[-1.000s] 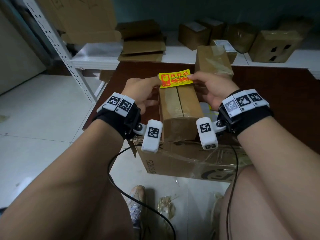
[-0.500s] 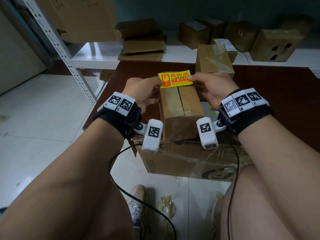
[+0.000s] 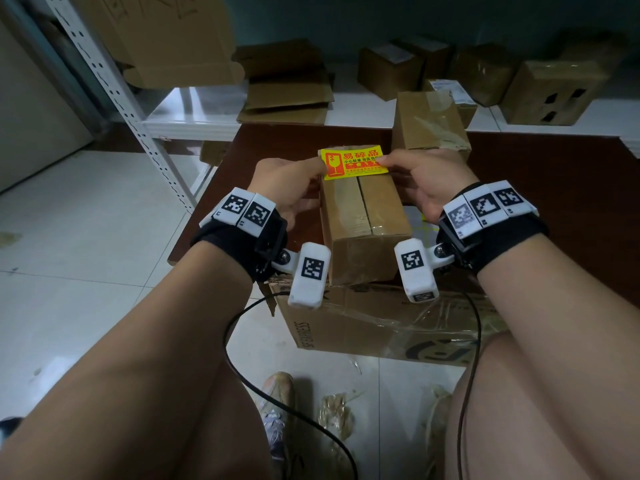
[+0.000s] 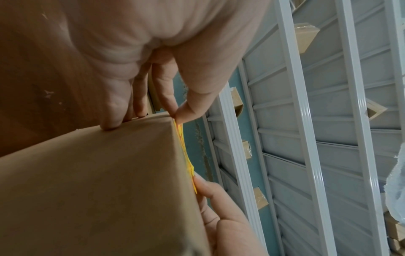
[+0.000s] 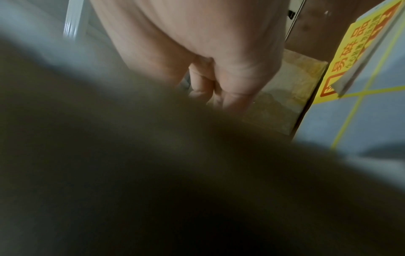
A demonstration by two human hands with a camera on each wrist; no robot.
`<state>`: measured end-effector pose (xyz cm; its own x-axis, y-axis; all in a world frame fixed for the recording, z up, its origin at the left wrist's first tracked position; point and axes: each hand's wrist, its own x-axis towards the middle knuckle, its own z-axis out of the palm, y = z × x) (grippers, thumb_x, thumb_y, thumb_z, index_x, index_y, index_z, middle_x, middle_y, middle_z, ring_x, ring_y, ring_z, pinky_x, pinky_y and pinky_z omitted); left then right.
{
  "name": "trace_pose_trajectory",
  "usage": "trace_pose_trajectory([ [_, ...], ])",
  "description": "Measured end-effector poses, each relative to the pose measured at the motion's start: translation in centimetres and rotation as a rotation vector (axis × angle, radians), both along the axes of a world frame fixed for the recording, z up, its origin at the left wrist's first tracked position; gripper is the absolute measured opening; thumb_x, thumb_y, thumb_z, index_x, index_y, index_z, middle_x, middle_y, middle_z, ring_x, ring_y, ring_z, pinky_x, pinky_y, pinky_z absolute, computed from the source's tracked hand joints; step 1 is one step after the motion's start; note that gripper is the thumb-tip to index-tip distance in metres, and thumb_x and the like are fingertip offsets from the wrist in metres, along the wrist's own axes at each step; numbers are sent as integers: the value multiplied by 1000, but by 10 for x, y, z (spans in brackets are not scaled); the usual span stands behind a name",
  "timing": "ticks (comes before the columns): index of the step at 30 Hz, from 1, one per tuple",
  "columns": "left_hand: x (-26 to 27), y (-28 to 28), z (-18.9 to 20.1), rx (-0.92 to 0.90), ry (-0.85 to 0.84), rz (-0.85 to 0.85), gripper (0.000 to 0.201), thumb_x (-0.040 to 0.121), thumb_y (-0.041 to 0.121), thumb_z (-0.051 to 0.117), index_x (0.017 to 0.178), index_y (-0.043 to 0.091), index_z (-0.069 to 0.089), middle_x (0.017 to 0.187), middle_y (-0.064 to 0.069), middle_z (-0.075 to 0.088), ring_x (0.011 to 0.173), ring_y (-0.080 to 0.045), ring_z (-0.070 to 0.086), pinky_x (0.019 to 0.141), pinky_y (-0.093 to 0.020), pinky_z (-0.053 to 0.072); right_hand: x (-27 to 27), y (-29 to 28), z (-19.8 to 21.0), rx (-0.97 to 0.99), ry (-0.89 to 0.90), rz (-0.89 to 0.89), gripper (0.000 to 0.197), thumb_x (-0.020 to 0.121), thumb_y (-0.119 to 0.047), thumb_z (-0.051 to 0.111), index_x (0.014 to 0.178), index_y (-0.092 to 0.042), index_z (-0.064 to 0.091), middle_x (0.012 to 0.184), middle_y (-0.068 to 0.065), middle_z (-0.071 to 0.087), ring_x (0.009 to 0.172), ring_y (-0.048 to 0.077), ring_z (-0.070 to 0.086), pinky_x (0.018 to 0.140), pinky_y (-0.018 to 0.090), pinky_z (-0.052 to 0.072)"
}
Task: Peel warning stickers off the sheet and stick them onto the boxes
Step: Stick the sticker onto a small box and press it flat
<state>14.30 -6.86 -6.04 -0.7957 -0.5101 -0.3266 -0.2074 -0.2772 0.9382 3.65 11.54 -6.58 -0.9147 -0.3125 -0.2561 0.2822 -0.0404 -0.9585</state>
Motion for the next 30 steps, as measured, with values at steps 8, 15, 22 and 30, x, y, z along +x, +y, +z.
trace_pose_trajectory([
  [8, -2, -2, -3, -22, -7, 10, 29, 82, 8, 89, 105, 0, 74, 108, -16, 81, 106, -27, 79, 88, -49, 67, 1, 0, 0, 8, 0, 0, 37, 86, -2, 83, 121, 4, 71, 110, 17, 81, 95, 25, 82, 75, 35, 67],
  [15, -4, -2, -7, -25, -8, 17, 39, 73, 13, 92, 105, -1, 76, 109, -19, 80, 109, -32, 77, 87, -51, 67, -3, -2, -5, 45, 18, -8, 54, 79, -6, 87, 127, 7, 69, 113, 17, 81, 101, 26, 81, 93, 46, 66],
  [22, -4, -3, -7, -51, -27, -2, 21, 87, 8, 85, 102, 4, 72, 110, -17, 80, 107, -29, 78, 87, -49, 67, -7, -4, -8, 94, 53, -6, 77, 46, -27, 93, 115, 3, 76, 113, 18, 80, 109, 31, 78, 104, 55, 59],
  [30, 0, 4, -4, -59, -74, -29, 46, 82, 26, 83, 121, 8, 68, 119, -16, 78, 106, -31, 79, 88, -50, 66, 1, -1, -2, 181, 35, 65, 37, 74, -22, 92, 103, -5, 78, 106, 13, 83, 102, 29, 80, 99, 56, 61],
])
